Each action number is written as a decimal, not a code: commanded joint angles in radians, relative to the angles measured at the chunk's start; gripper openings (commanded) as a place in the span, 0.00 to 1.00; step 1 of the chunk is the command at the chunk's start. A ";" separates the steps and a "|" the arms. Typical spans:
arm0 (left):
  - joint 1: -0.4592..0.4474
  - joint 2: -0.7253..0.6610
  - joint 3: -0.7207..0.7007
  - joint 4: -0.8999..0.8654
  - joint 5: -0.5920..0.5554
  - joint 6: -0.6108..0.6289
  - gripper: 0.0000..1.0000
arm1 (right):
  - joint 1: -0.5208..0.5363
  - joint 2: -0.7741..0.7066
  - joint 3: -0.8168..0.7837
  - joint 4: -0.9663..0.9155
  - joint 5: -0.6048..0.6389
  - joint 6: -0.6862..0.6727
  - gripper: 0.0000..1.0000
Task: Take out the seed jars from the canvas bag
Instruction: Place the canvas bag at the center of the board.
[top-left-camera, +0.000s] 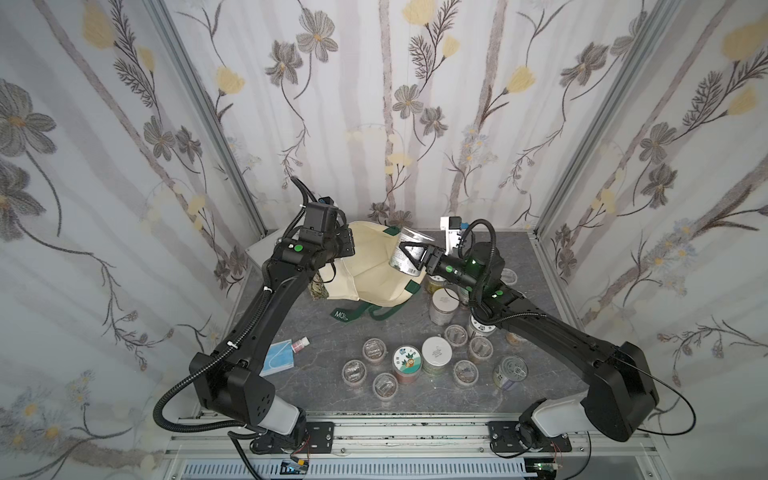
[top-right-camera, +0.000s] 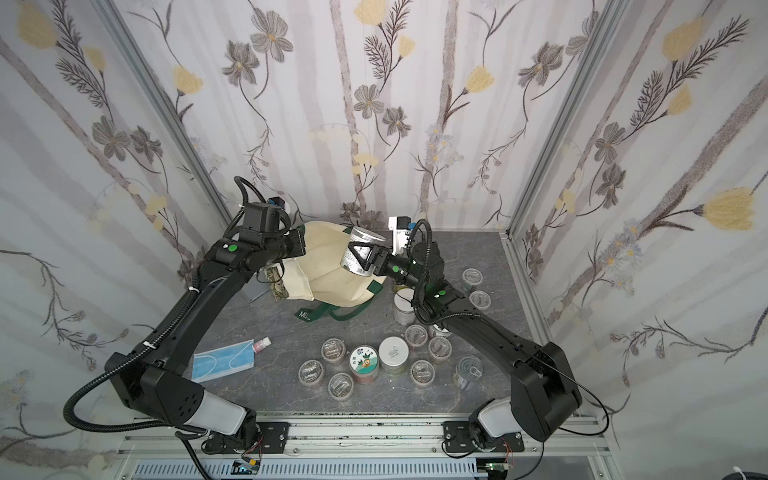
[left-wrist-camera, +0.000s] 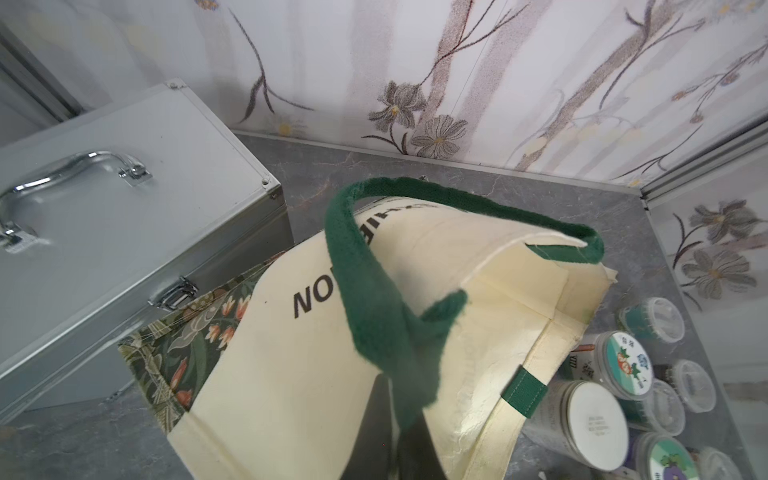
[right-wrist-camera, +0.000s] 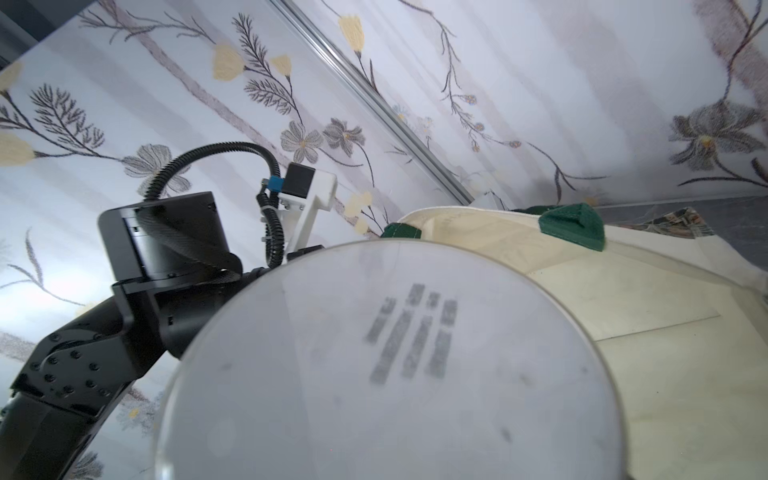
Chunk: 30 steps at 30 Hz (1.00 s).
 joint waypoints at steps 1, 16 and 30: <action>0.058 0.061 0.093 -0.070 0.135 -0.254 0.00 | -0.015 -0.048 -0.009 -0.007 -0.028 0.033 0.59; 0.211 0.239 -0.152 0.753 0.295 -1.207 0.00 | -0.046 -0.135 -0.061 -0.076 -0.044 0.049 0.60; 0.240 0.105 -0.283 0.608 0.159 -1.218 0.94 | -0.051 -0.145 -0.093 -0.070 -0.045 0.069 0.61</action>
